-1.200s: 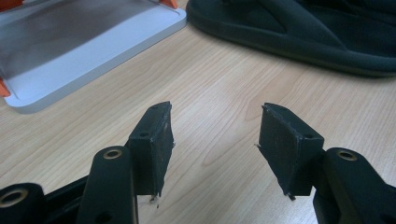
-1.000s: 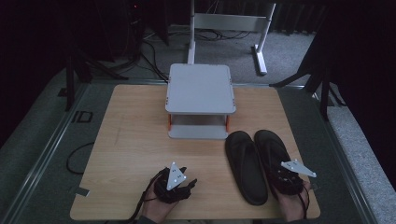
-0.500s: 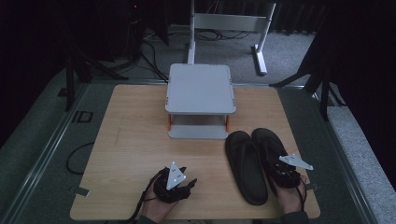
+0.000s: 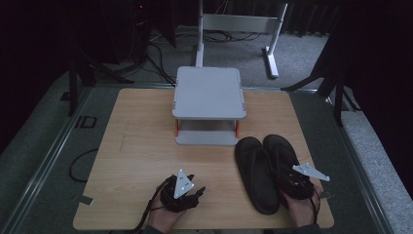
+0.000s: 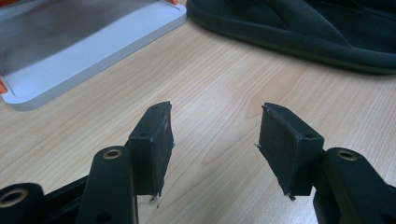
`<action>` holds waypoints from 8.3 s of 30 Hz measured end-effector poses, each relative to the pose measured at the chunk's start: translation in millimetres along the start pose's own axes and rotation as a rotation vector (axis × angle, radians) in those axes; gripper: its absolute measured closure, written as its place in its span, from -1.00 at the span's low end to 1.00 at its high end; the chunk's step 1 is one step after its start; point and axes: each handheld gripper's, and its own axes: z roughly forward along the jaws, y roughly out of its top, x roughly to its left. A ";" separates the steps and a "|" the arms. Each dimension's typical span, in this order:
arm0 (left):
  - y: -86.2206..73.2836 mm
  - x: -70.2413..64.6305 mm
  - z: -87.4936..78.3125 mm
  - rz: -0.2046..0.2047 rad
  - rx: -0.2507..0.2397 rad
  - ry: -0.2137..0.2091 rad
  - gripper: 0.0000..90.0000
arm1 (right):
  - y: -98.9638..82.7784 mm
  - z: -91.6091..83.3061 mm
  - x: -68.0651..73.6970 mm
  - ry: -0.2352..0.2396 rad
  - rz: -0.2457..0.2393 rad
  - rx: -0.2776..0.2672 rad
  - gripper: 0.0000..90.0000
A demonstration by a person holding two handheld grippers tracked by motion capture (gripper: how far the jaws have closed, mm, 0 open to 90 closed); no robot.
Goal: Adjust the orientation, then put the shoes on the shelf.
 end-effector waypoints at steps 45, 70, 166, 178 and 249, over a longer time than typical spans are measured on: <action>-7.2 11.8 -10.0 -0.026 -0.003 0.028 -0.01 | -5.9 13.7 17.4 -0.134 -0.017 0.074 0.69; -22.0 38.5 -29.8 -0.086 -0.009 0.117 -0.01 | -10.0 -9.2 53.0 -0.035 -0.028 0.015 0.70; -40.7 67.2 -49.9 -0.177 -0.027 0.196 -0.01 | 49.6 127.0 202.2 -0.062 0.036 -0.116 0.69; -41.1 67.8 -50.5 -0.181 -0.029 0.197 -0.01 | 55.4 137.5 199.6 -0.085 0.054 -0.105 0.69; -43.9 73.0 -56.9 -0.211 -0.049 0.199 -0.01 | 104.1 179.2 196.2 -0.151 0.029 -0.164 0.68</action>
